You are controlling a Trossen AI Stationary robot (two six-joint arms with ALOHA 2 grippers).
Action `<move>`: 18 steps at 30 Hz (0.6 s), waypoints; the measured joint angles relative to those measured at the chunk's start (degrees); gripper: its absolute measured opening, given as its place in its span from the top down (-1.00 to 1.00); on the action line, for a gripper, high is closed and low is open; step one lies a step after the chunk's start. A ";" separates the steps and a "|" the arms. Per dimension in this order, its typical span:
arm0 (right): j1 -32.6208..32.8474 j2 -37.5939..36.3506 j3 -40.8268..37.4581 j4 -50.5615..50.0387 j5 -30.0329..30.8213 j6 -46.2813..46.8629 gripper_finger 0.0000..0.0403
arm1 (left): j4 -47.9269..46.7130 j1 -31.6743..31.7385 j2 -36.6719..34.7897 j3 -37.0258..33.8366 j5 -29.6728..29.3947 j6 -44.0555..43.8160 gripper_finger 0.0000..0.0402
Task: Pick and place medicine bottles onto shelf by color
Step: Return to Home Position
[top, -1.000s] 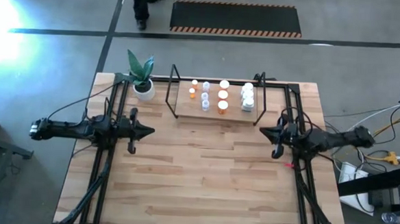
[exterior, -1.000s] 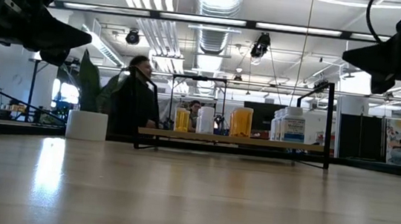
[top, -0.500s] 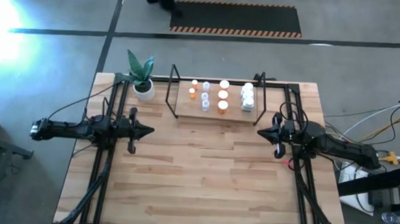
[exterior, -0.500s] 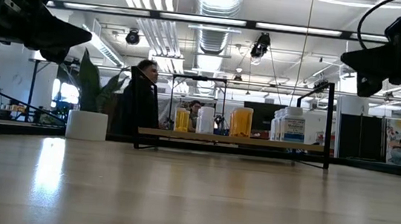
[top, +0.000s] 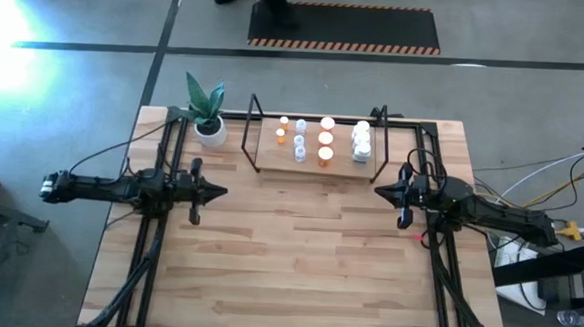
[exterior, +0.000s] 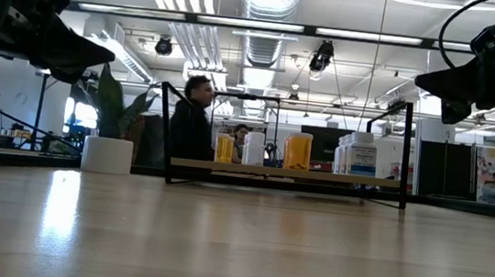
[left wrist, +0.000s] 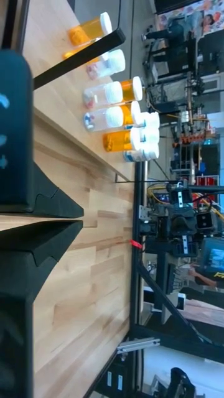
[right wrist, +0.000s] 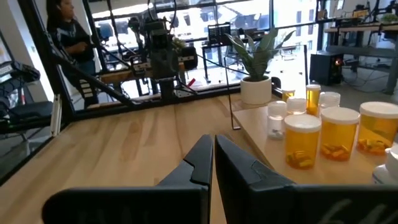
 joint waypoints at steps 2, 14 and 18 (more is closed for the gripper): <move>0.00 -0.01 0.00 0.03 0.00 0.19 0.96 | 0.02 0.00 0.45 0.00 -0.01 -0.02 1.00; 0.00 -0.01 0.00 0.14 0.00 0.32 0.96 | 0.07 0.00 2.68 0.00 0.01 -0.04 1.00; 0.00 -0.01 0.00 0.16 0.01 0.33 0.96 | -0.04 -0.06 3.01 0.00 0.05 -0.04 1.00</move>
